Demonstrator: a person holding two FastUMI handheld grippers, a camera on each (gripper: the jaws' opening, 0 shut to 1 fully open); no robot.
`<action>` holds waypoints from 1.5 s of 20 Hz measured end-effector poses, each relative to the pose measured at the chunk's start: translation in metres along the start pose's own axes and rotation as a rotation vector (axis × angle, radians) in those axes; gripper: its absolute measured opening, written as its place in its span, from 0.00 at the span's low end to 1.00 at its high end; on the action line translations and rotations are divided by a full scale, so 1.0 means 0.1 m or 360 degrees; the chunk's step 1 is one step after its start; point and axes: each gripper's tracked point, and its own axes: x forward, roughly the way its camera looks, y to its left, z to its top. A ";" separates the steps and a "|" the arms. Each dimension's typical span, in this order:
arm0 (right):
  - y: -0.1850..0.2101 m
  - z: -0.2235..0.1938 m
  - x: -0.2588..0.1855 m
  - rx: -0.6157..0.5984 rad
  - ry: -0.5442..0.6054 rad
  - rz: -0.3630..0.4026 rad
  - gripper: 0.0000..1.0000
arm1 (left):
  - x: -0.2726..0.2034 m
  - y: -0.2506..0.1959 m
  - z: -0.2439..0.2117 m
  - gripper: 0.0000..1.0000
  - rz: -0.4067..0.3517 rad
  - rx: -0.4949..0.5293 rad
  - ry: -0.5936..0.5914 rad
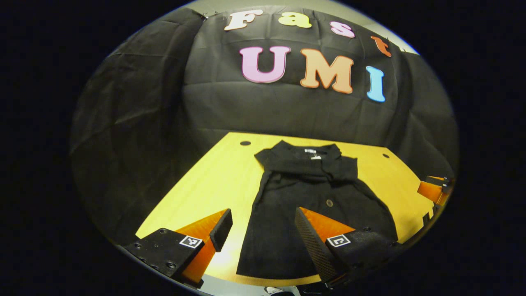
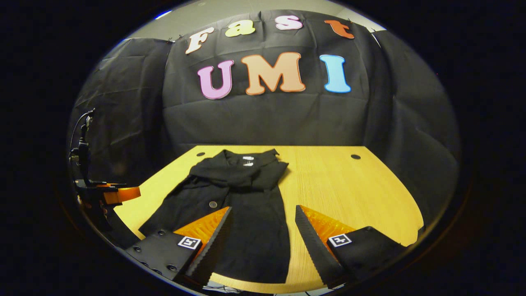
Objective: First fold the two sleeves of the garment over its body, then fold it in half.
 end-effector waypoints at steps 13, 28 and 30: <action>-0.09 -1.29 0.14 0.0008 0.0504 -0.0126 0.97 | 0.07 0.08 -1.23 0.95 0.0007 0.0043 0.0416; 0.11 -1.62 0.15 0.0014 0.0708 -0.0012 0.06 | 0.17 -0.19 -1.23 0.05 -0.0118 -0.0014 0.0372; 0.12 -1.60 0.15 0.0001 0.0730 0.0036 0.05 | 0.17 -0.20 -1.22 0.00 -0.0167 -0.0077 0.0422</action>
